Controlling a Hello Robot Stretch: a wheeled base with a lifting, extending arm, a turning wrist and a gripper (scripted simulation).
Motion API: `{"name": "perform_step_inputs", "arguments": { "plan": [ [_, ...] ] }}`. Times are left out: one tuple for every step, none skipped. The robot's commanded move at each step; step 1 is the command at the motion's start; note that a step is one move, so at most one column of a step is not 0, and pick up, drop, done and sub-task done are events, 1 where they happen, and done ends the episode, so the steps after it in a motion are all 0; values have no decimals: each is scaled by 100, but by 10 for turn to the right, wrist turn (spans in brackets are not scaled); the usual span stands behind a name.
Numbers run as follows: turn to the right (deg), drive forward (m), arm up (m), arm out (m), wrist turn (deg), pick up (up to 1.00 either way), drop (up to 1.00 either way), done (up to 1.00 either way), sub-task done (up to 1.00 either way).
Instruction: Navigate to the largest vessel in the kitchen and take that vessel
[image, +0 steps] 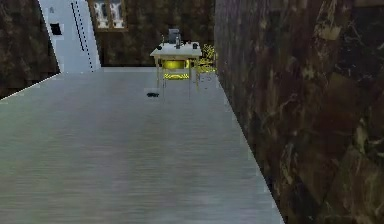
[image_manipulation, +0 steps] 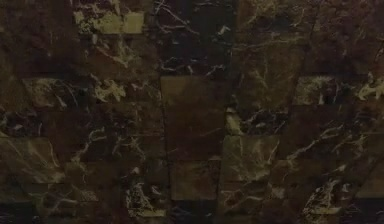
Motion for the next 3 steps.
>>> {"name": "perform_step_inputs", "arguments": {
  "plan": [
    [0, 100, 0, 0, 0, 0, 0, 0, 0],
    [0, 100, 0, 0, 0, 0, 0, 0, 0],
    [0, 75, 0, 0, 0, 0, 0, 0, 0]
  ]
}}
